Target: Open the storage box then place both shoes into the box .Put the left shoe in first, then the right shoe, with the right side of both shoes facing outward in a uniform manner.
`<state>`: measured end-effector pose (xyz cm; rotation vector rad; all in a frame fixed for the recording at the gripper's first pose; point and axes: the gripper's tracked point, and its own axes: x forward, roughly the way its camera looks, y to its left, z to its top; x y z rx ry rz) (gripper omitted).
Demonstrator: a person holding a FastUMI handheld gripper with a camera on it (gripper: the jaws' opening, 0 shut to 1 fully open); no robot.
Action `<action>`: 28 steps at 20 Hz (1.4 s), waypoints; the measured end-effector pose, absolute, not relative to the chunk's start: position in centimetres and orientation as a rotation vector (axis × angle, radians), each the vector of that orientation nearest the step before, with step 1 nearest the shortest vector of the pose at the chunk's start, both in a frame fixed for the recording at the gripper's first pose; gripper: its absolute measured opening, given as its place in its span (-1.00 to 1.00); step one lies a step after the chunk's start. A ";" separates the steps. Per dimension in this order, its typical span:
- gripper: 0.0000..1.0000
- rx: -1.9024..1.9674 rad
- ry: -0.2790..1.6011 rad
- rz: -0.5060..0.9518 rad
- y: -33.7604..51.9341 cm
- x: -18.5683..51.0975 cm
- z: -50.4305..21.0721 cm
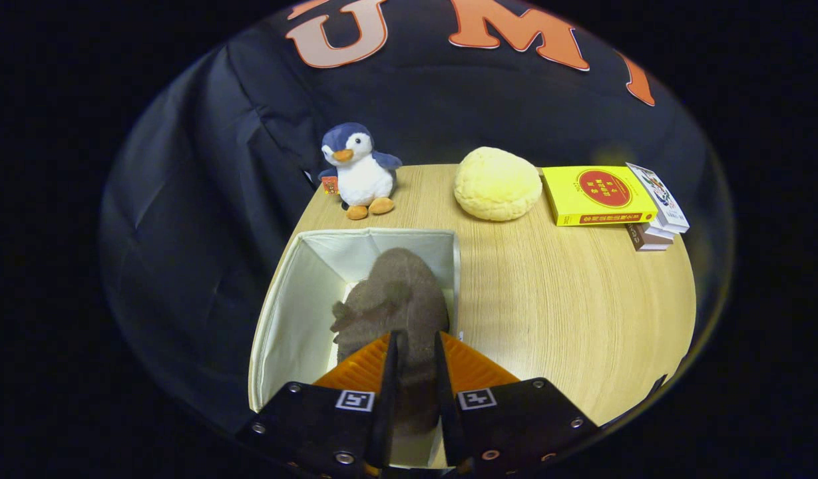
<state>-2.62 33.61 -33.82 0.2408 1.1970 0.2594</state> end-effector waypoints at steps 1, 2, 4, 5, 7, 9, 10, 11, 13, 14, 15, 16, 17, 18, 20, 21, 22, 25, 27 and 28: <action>-0.17 0.248 1.181 0.265 33.4 -2.2 -33.0; -0.10 0.258 1.159 0.275 33.1 -1.8 -32.0; 0.04 0.276 1.103 0.288 32.2 -1.0 -29.8; 0.11 0.280 1.072 0.288 31.4 -0.5 -28.6; 0.19 0.286 1.008 0.290 29.8 0.4 -26.3; 0.27 0.287 0.945 0.295 27.9 0.9 -24.0; 0.30 0.284 0.913 0.296 26.7 1.1 -22.8; 0.37 0.280 0.886 0.295 25.6 1.2 -21.7; 0.45 0.303 0.851 0.301 23.6 0.8 -19.2; 0.47 0.321 0.824 0.307 22.5 0.7 -17.8; 0.50 0.327 0.791 0.309 21.2 0.9 -16.5; 0.53 0.324 0.756 0.305 19.6 1.1 -15.2; 0.57 0.316 0.719 0.298 17.9 1.3 -13.9; 0.60 0.306 0.681 0.290 16.3 1.4 -12.6; 0.67 0.286 0.608 0.275 13.1 1.4 -10.4; 0.72 0.278 0.573 0.266 11.4 1.3 -9.3; 0.75 0.265 0.542 0.254 9.8 1.2 -8.4; 0.84 0.221 0.442 0.208 4.9 1.3 -5.9; 0.86 0.201 0.405 0.171 2.2 0.6 -4.9; 0.87 0.207 0.395 0.163 1.3 0.3 -4.5</action>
